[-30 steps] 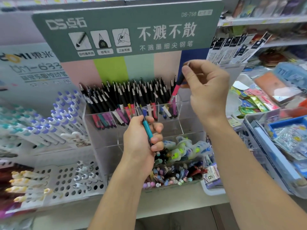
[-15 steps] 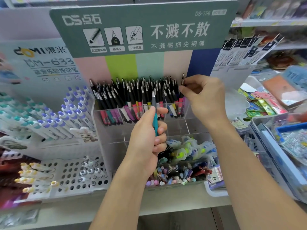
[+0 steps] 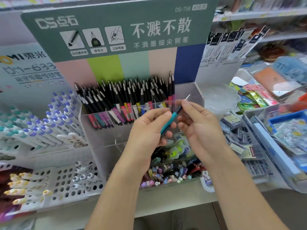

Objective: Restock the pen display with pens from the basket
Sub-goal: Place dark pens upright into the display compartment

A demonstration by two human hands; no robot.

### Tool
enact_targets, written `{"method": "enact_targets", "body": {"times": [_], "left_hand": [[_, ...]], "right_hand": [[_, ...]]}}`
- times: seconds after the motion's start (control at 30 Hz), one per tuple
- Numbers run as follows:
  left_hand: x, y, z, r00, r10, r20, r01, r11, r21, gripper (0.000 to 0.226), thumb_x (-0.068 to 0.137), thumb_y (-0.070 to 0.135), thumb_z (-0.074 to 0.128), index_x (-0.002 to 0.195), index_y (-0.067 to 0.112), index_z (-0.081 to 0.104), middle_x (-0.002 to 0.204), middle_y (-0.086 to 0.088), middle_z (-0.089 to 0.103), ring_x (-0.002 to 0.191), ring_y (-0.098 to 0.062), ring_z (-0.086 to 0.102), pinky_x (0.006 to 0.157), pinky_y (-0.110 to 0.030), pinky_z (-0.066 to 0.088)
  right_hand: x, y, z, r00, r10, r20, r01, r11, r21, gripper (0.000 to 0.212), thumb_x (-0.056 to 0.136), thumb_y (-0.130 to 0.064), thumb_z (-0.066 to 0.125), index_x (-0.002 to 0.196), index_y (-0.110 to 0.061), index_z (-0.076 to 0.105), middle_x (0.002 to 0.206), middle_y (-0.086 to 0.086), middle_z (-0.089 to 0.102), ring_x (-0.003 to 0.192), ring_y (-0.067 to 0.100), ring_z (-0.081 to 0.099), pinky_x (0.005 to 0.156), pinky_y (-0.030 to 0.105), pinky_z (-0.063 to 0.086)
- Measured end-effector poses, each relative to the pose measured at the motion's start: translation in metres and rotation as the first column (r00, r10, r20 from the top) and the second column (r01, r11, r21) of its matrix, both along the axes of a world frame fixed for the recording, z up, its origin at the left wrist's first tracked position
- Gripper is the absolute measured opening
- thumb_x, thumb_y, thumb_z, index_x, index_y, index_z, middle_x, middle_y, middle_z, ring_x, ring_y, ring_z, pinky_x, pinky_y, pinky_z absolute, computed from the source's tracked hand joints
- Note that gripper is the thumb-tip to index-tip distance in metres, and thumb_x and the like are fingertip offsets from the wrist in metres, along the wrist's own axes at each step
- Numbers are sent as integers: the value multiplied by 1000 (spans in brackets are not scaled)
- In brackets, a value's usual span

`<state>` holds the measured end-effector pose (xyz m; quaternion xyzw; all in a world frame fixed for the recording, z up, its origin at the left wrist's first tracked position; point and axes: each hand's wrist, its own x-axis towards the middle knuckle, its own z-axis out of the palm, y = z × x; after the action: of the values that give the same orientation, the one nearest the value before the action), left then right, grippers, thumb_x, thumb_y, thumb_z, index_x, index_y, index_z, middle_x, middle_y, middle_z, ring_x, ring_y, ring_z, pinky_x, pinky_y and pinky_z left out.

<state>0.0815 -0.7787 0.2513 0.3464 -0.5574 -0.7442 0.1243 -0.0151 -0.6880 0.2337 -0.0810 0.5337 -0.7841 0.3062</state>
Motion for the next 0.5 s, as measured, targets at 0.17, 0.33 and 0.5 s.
{"method": "enact_targets", "body": {"times": [0.17,0.33,0.5], "left_hand": [[-4,-10,8,997,64,-52,-65,998,-11,17,103,28,52,112,30,67,110,3,75,99,-16,73,83,-34,59],[-12,-9,11,985,145,-90,-144,989,15,14,103,30,52,109,29,65,111,5,74,98,-17,73,83,-35,60],[-13,-11,6,980,181,-79,-185,981,-53,22,105,28,48,116,28,67,110,7,72,97,-16,73,78,-30,60]], "right_hand": [[-26,4,12,956,-244,-166,225,966,-125,18,103,-11,54,97,-9,71,82,1,71,75,12,68,70,20,57],[-41,-18,33,748,-178,-640,251,968,24,17,103,-11,56,92,-14,69,78,0,70,75,14,72,68,24,58],[-50,-21,28,623,-143,-769,305,950,71,13,102,-14,57,95,-16,69,81,-3,70,75,13,72,69,30,62]]}}
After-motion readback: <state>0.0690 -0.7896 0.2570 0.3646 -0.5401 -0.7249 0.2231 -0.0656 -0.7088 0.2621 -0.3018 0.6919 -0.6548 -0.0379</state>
